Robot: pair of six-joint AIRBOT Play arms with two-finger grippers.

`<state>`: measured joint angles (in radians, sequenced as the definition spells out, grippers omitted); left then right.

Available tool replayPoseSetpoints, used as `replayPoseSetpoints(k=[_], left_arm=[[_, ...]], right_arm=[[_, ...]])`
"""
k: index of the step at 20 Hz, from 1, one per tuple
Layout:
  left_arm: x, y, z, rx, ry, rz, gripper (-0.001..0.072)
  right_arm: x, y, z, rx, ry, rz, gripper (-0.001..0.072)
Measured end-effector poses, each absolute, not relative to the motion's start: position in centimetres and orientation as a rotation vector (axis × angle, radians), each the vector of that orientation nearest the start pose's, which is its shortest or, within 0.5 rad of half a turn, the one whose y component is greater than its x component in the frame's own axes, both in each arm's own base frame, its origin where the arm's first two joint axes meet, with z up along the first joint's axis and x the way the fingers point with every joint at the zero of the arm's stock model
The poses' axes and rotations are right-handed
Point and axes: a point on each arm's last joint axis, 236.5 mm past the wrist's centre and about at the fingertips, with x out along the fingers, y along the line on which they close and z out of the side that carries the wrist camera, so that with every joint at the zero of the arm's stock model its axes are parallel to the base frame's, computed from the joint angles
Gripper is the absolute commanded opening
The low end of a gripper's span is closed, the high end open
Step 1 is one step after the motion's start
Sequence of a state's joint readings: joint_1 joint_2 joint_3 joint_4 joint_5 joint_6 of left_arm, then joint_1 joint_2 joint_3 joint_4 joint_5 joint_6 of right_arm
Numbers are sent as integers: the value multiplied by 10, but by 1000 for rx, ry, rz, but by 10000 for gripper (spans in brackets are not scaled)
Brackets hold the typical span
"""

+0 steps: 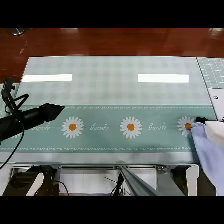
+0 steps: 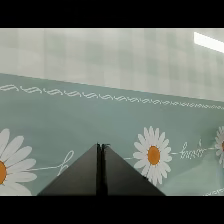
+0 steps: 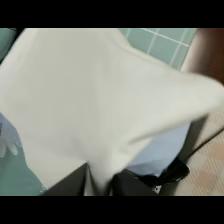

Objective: Fold the shirts.

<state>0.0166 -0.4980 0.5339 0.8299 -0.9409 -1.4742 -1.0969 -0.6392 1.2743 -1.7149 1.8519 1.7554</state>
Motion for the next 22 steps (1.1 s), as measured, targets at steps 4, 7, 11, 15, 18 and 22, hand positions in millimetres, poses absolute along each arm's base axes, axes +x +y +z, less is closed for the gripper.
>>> replayPoseSetpoints(k=[4, 7, 11, 15, 18, 22], left_arm=[[270, -122, 83, -599, 824, -371, 21], [283, -124, 91, -596, 803, -385, 21], [326, -139, 146, -581, 730, -492, 21], [371, -162, 214, -491, 680, -630, 19], [383, -177, 204, -347, 778, -636, 21], [378, -171, 128, -213, 1006, -486, 21]], right_arm=[[29, -178, 178, 763, 1021, -1320, 605], [66, -191, 175, 747, 959, -1184, 559], [195, -173, 174, 807, 841, -698, 191], [331, -76, 195, 684, 778, -115, 31], [386, 7, 184, 496, 797, 117, 31], [409, 56, 97, 207, 1018, 134, 31]])
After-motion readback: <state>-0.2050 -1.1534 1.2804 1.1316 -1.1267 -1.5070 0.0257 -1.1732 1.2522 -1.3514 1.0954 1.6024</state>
